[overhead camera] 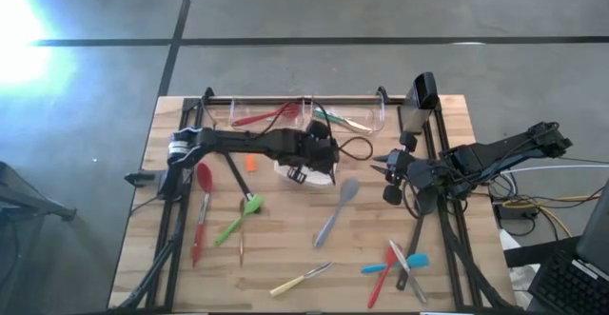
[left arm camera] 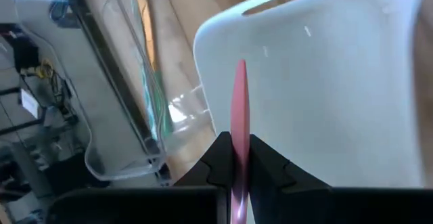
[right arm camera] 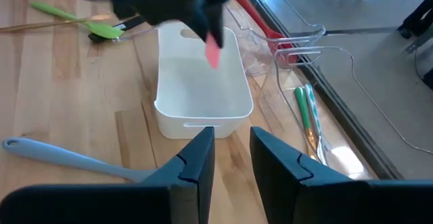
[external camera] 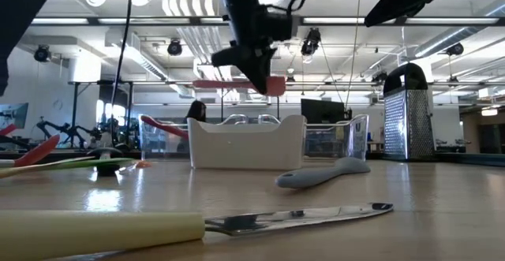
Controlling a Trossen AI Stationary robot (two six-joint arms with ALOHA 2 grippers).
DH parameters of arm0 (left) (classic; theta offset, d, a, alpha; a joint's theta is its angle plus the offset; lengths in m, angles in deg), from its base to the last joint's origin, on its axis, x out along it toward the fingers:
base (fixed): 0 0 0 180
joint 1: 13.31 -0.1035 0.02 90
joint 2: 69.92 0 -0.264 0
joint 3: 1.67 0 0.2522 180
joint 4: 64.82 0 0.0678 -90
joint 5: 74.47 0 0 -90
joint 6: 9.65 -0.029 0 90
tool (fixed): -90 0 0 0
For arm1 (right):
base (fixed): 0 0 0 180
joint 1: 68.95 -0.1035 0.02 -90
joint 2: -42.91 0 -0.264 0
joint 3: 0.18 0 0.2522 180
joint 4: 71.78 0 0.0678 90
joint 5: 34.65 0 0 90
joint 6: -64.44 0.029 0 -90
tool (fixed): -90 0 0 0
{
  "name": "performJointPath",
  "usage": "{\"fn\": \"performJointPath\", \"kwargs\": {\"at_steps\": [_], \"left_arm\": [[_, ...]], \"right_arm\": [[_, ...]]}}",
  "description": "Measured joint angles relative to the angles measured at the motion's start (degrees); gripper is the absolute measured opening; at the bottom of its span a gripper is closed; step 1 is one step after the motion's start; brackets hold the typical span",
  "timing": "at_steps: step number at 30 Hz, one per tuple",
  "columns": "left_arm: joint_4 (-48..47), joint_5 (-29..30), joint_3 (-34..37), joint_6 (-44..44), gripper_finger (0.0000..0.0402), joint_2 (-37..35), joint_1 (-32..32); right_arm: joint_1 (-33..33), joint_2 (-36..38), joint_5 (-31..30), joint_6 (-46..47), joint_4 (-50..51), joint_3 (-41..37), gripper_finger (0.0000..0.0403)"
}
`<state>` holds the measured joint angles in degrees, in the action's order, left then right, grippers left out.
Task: Pick & Place Kitchen Items
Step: Put the pink spatula into the white bin
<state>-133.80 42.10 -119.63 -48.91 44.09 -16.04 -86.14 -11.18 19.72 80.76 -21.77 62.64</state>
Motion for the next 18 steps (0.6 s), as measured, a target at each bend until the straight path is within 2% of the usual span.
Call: {"fn": "performJointPath", "kwargs": {"at_steps": [5, 13, 18], "left_arm": [[1.81, -2.55, 0.11, -5.33, 0.0024, 2.88, -0.5], [2.19, -4.73, 0.09, -7.64, 0.0024, 7.88, -0.3], [2.28, -4.52, 0.09, -7.66, 0.0024, 10.24, -0.3]], "right_arm": [[0.0, 0.0, -0.01, 0.12, 1.03, 0.0, 0.0084], [0.0, 0.02, -0.05, 0.15, 2.31, 0.0, 0.0068], [-0.04, 0.02, -0.03, 1.41, 3.45, 0.0, 0.0073]]}}
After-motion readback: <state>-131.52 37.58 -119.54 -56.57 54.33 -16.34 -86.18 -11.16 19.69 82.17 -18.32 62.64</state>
